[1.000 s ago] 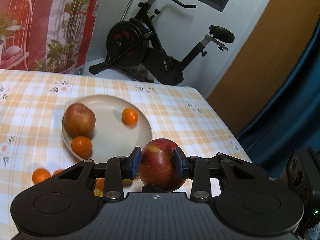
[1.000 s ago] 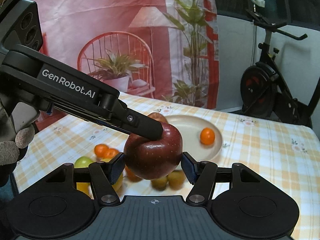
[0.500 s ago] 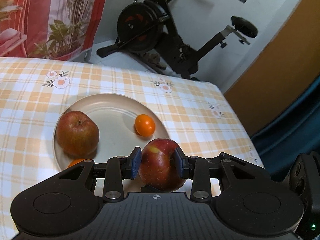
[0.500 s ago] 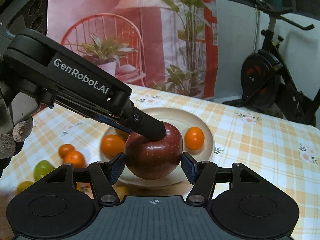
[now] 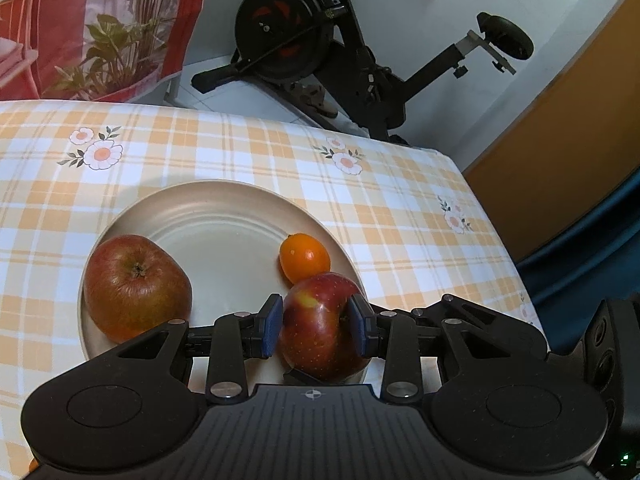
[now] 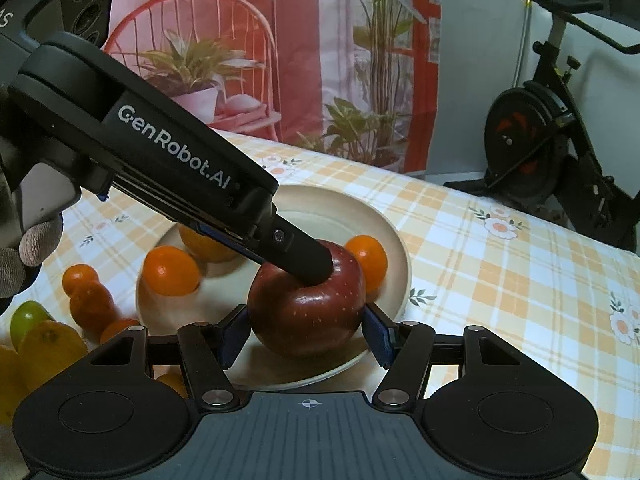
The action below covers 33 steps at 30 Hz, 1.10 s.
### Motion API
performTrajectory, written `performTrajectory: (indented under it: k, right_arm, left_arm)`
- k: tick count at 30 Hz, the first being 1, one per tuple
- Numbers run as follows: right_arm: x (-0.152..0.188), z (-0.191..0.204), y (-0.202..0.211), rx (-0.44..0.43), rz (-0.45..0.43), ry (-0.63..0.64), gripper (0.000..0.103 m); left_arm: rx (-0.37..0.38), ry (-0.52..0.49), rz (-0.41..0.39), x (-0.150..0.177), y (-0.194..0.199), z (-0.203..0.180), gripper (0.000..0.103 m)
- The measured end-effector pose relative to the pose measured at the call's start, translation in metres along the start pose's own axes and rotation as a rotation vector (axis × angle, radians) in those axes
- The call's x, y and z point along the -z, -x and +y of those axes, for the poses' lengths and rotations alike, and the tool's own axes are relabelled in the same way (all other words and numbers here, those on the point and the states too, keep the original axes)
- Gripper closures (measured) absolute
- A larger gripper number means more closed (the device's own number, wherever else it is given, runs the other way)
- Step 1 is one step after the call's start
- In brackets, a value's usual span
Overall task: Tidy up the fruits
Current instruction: 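Lower the red apple onto the plate beside the tangerine and open the left gripper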
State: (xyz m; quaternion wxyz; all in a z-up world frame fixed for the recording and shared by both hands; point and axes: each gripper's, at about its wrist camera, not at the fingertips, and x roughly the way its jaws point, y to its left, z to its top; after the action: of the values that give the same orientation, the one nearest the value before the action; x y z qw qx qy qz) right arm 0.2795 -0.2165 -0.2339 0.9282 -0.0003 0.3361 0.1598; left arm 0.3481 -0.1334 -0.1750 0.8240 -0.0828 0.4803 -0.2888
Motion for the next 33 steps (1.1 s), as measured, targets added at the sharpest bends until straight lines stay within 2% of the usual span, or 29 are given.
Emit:
performTrajectory:
  k: [15,25,28,33]
  right_arm:
    - [-0.002,-0.001,-0.004,0.006,0.005,0.018,0.045]
    - [0.001,-0.001,0.006,0.015,-0.019,0.011,0.044]
    - [0.003,0.000,0.008,0.032,-0.019,0.000,0.037]
    - [0.012,-0.004,0.014,0.053,-0.020,-0.049,0.038]
  left_arm:
    - [0.003,0.004,-0.002,-0.002,-0.002,0.001,0.065]
    - [-0.026,-0.028,-0.013,0.000,-0.001,-0.007,0.065]
    - [-0.038,-0.031,-0.014,0.001,0.000,-0.010,0.065]
    - [-0.048,-0.040,-0.032,0.004,0.006,-0.013,0.065]
